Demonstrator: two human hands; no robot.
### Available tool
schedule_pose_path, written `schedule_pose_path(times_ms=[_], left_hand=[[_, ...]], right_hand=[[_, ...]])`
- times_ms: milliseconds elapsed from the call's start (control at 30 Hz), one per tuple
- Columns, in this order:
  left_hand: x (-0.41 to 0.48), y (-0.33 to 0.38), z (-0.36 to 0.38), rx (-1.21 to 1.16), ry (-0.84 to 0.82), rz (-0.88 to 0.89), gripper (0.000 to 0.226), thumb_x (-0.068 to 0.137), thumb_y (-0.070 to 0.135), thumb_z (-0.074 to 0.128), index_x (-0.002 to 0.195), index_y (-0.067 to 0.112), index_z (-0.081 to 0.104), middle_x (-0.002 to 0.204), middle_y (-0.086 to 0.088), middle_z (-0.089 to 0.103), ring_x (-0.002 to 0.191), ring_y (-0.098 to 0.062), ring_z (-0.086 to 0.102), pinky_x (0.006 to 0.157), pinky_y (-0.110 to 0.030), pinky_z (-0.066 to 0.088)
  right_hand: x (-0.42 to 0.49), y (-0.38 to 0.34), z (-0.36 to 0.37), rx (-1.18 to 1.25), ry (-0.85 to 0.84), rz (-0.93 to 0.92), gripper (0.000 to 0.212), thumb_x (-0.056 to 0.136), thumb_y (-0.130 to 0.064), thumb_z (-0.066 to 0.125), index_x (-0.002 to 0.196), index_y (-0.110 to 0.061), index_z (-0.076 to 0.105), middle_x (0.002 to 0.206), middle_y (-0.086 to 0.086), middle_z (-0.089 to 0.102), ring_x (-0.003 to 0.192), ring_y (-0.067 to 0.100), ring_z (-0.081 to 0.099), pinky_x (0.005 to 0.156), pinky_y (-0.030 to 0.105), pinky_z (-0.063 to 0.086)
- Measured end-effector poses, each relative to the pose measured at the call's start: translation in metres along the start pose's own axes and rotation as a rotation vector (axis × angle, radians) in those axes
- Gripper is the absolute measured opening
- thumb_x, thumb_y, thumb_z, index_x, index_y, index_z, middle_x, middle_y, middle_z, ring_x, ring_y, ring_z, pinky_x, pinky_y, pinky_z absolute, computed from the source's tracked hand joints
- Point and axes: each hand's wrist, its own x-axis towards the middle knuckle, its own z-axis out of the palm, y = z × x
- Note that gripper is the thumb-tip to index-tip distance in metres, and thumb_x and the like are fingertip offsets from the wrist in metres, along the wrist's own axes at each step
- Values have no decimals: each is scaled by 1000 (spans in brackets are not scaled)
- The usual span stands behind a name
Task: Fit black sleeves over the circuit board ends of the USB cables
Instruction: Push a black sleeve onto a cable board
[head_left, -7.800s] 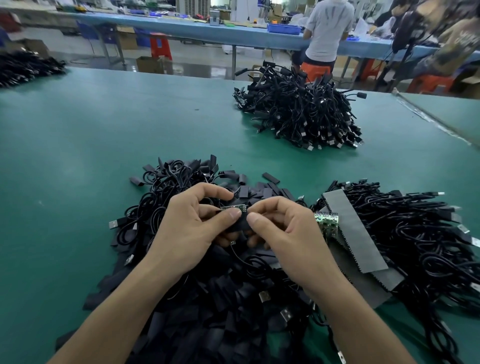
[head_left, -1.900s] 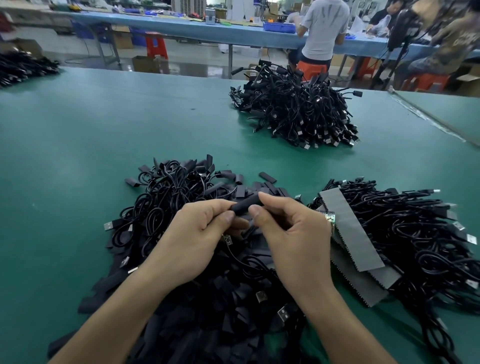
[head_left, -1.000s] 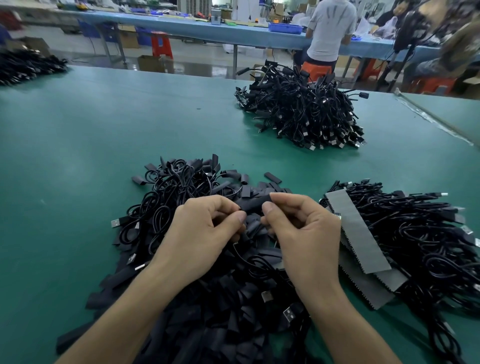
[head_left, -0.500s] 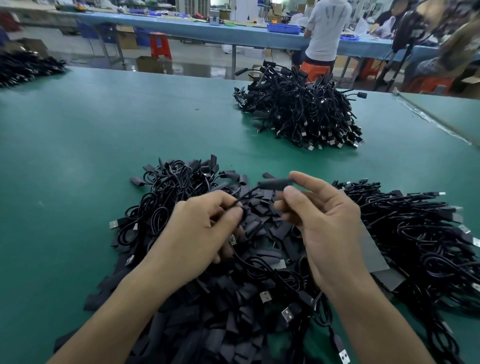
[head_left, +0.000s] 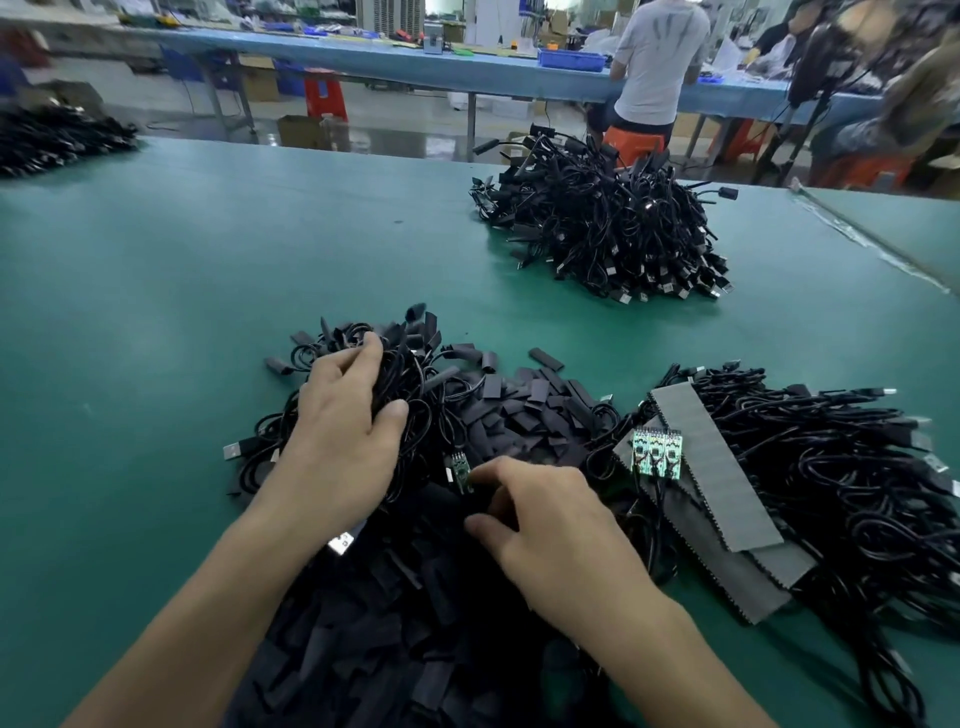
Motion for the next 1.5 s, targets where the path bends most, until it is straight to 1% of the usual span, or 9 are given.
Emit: schedule_pose_path(times_ms=[133,200,300,367,467,767,867,1000,1500], left_hand=[[-3,5,3,112,95,8,70,93,30,63,155,22,30,147,8,29,138,-16,23,116,-39,21],[-8,12,2,88,225,113,56,89,29,68,141,31,50,129,13,41,124,-15,38,110,-32,31],[-13,23,0,-176,171,235,9,86,31,72,91,39,71,87,17,68,75,-1,60,70,-9,45],[-17,30,2,-372,-18,236,16,82,46,69,82,31,74,71,9,72,59,-4,64,55,-13,48],[-22,36,7,-547,-191,219,30,79,50,64,83,22,76,72,-1,75,61,-10,70,54,-17,51],[-9,24,12,-612,0,104,33,101,19,48,81,29,72,78,1,75,83,-17,71,86,-39,55],[-9,26,8,-665,74,124,33,91,26,42,82,36,72,54,8,53,57,-12,54,64,-28,45],[-9,22,4,-651,97,125,32,94,34,42,93,35,74,53,14,30,48,-9,26,45,-24,24],[-14,18,11,-219,-70,156,14,99,25,51,89,34,53,66,11,64,46,0,49,47,-14,40]], right_hand=[[3,1,-5,176,207,3,20,89,-23,71,108,-30,73,93,-18,72,88,-2,65,81,21,54],[4,2,-11,294,353,-3,17,87,-16,74,100,-28,76,85,-23,71,83,-9,64,74,8,48],[6,2,-22,517,555,-33,17,86,-14,75,95,-28,76,80,-20,72,81,-4,67,72,10,51],[5,-1,-28,648,607,-91,19,84,-13,77,92,-30,74,82,-20,73,80,-1,69,71,12,52],[2,-11,-30,728,486,-198,22,82,-6,77,93,-26,75,84,-18,75,79,1,71,69,11,52],[9,13,-22,379,396,-17,22,92,-16,68,109,-27,75,89,-18,72,83,-1,66,75,14,52],[9,24,-16,62,245,51,39,94,-29,64,133,-27,60,118,-11,62,109,8,57,98,26,47],[6,25,-2,-134,45,113,55,97,-50,52,145,-27,42,127,-5,45,119,17,48,96,30,44],[9,32,7,-110,166,155,35,92,-49,61,120,-28,60,104,-8,50,100,14,53,82,26,43]])
